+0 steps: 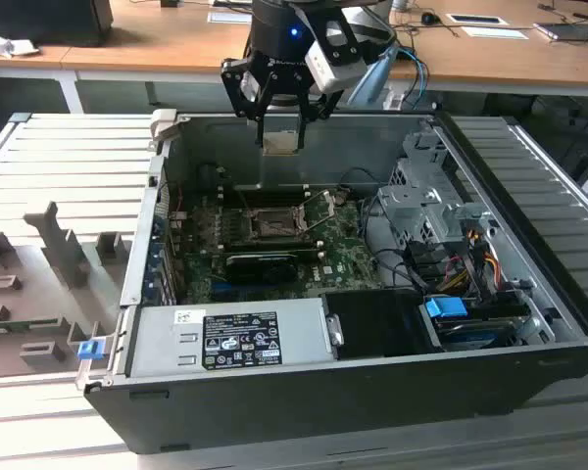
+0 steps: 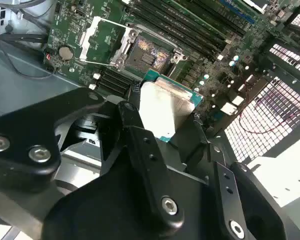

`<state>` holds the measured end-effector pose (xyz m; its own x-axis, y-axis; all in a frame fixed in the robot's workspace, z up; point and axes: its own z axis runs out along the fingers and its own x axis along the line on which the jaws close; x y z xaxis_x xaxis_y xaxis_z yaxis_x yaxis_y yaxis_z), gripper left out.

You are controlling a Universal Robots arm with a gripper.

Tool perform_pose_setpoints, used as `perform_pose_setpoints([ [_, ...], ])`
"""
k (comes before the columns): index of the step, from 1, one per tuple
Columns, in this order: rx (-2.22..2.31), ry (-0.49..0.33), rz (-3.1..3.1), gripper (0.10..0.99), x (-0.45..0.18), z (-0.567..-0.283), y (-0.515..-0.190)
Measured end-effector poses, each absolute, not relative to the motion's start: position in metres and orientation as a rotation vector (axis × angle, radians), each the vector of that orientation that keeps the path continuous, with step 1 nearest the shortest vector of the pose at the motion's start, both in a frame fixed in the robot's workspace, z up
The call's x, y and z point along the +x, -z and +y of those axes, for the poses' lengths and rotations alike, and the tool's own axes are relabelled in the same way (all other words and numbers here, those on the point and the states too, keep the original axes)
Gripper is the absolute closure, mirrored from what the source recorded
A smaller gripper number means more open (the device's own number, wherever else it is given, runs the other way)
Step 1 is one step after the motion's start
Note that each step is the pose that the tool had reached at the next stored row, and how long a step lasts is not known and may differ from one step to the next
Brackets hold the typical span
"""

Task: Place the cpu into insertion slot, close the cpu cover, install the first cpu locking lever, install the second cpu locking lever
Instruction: 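Place the cpu into insertion slot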

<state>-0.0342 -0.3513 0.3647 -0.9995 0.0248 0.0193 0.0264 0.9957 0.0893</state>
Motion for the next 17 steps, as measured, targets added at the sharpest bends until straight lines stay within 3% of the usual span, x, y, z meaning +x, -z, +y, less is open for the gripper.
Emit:
perform_pose_setpoints([
  [17, -0.228, 0.14, -3.114, 0.561, -0.0341, -0.3513, -0.3607],
])
